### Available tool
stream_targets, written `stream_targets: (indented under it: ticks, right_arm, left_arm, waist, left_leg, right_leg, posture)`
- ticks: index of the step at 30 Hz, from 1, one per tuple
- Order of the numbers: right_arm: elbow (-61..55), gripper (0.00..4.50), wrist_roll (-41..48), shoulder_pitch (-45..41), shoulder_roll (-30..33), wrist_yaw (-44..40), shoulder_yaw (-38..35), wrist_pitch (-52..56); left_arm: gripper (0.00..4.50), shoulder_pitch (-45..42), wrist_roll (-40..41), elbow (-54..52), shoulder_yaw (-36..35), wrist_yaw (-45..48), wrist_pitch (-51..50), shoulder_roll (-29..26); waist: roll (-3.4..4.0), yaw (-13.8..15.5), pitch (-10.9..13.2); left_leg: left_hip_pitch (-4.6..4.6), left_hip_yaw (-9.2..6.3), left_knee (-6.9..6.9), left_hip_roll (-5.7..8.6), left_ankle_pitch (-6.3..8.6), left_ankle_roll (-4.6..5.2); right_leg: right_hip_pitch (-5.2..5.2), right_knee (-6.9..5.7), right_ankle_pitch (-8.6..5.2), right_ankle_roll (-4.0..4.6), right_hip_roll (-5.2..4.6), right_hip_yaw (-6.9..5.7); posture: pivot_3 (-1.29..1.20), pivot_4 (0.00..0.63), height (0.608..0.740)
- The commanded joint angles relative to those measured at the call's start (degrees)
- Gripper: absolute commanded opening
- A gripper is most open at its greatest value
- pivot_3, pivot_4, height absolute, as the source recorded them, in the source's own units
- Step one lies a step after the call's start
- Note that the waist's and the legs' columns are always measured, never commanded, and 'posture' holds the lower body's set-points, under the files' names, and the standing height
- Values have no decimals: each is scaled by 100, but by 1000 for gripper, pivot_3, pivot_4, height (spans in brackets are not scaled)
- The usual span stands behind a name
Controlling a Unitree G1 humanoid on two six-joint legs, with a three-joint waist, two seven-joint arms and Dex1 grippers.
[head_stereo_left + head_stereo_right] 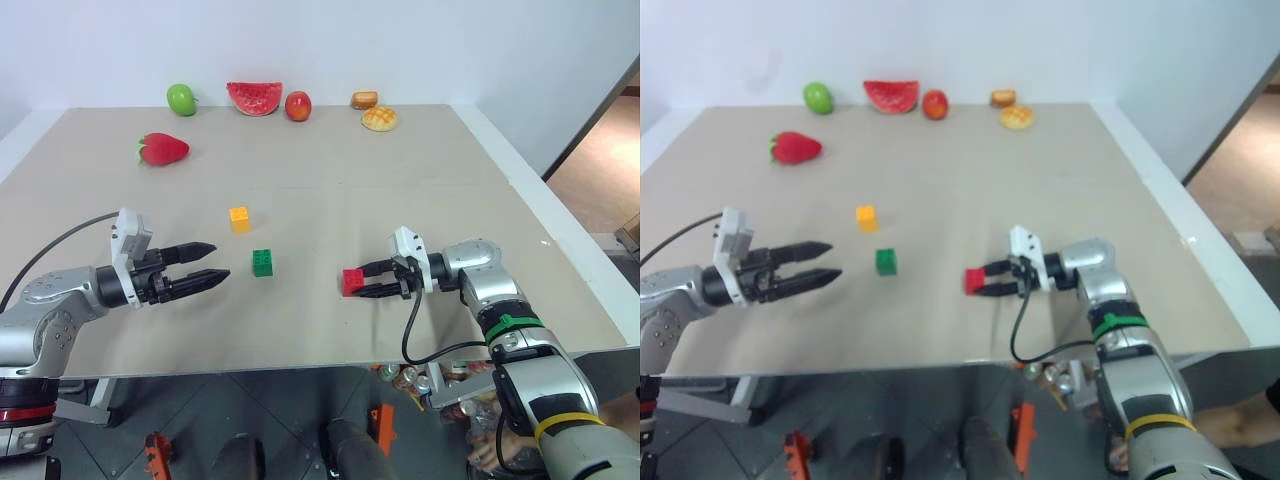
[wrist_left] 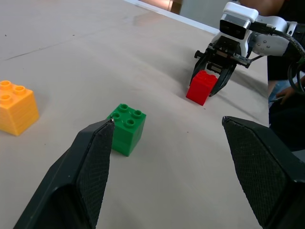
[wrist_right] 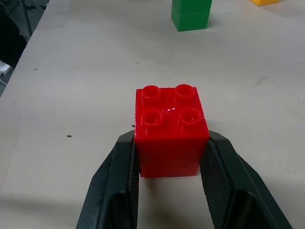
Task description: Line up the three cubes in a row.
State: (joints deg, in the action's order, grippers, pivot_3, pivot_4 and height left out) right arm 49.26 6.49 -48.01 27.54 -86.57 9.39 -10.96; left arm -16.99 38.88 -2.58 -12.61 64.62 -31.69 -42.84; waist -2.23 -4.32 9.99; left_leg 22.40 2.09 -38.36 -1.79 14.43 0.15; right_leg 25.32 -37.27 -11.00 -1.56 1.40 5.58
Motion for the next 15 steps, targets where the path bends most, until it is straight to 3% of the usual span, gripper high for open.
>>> stream_targets:
  ticks: [1,5,10,15]
  right_arm:
    - [174,2241,-138,-131,-11,-51,59,6]
    - [210,3563,-234,-142,81,71,61,-91]
    - [-322,3563,-58,27,408,-249,4,107]
    - [-1145,3563,298,-17,932,-259,-296,412]
  left_arm:
    - [3732,35,114,-209,-276,-62,-23,-125]
    - [3732,250,-204,-188,-93,-11,243,-190]
    - [3732,409,-811,70,353,232,863,-201]
    - [3732,-44,-1433,829,675,-6,1490,63]
  waist:
    - [0,0,0]
    - [0,-4,0]
    - [2,11,1]
    - [2,17,1]
  left_leg:
    - [0,0,0,0,0,0]
    - [-1,4,-1,2,-1,-1]
    - [-4,11,-3,6,-4,-2]
    - [1,11,-5,12,-6,-2]
  right_leg:
    - [0,0,0,0,0,0]
    - [-1,0,1,1,-2,3]
    - [-2,-1,1,2,-14,6]
    - [-2,-1,-11,10,-28,5]
  posture:
    - [0,150,740]
    - [0,150,740]
    - [0,150,740]
    - [0,150,740]
